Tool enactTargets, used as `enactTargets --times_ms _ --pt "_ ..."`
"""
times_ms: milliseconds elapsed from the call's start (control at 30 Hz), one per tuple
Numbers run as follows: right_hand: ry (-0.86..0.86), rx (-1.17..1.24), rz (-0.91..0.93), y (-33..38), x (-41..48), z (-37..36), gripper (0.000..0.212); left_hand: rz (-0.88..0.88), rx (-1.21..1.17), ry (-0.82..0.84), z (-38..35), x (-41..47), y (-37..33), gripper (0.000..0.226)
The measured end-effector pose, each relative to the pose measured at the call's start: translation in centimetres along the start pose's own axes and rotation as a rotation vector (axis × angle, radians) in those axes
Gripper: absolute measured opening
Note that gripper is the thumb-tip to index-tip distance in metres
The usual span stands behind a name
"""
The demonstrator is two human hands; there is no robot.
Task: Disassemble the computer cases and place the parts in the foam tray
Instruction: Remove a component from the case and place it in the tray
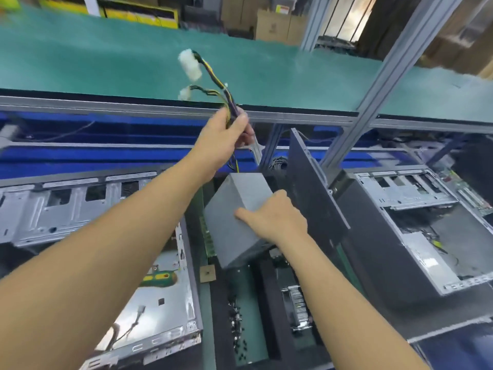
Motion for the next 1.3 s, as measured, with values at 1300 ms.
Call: enactTargets --times_ms 1300 --pt "0.004 -0.421 -0.088 3.8 20.2 -16.1 0.084 0.56 -0.001 -0.15 3.0 0.3 17.7 0.04"
Point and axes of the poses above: each hand's wrist, its own x-axis towards the middle knuckle, its own z-axis out of the back of the hand, y = z × x, the point moved 5 cm from there along x, towards the middle knuckle, and after that the axes turned 5 degrees about y, right-handed, at the moved point
